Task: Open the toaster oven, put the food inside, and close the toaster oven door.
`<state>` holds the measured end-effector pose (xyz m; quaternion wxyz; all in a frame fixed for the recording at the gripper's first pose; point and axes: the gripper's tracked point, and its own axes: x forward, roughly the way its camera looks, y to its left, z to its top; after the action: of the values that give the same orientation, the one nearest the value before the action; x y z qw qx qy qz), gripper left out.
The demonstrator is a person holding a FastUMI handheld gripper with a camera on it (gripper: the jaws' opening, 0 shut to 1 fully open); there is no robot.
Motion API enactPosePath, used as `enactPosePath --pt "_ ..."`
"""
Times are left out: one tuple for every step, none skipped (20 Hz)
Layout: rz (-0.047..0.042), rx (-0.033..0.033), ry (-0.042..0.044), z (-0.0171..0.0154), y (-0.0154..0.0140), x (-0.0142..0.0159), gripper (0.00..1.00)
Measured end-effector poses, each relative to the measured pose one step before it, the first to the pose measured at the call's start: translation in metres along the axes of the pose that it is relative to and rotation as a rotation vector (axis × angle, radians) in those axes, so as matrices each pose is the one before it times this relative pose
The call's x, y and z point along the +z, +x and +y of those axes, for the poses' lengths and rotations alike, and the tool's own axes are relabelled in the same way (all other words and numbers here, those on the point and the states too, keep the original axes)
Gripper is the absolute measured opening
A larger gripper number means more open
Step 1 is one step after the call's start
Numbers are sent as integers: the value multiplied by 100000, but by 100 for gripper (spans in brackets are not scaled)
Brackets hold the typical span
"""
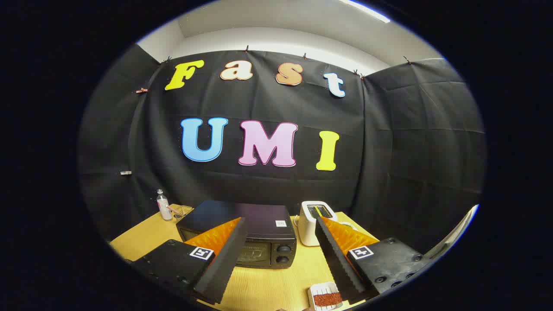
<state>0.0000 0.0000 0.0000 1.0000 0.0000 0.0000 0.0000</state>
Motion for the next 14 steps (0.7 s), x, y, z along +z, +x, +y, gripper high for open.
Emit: enactPosePath --pt "247 -27 737 24 14 -51 97" --pt "533 -224 721 19 70 -181 97" --pt "623 -229 554 -67 93 -143 97" --pt "513 -41 387 19 11 -202 97" --pt "889 134 284 119 -24 -226 97" --pt "1126 307 151 88 6 -340 97" --pt "721 81 170 30 -22 -160 97" --pt "479 -63 299 -43 -40 -108 97" --pt "306 2 174 57 -63 -90 97" --pt "265 42 59 19 -37 -111 97" --pt "417 149 61 140 0 -119 97" --pt "353 449 53 216 -32 -53 97" --pt "482 546 -108 189 -34 -144 97" --pt "163 399 -238 150 -127 -81 97"
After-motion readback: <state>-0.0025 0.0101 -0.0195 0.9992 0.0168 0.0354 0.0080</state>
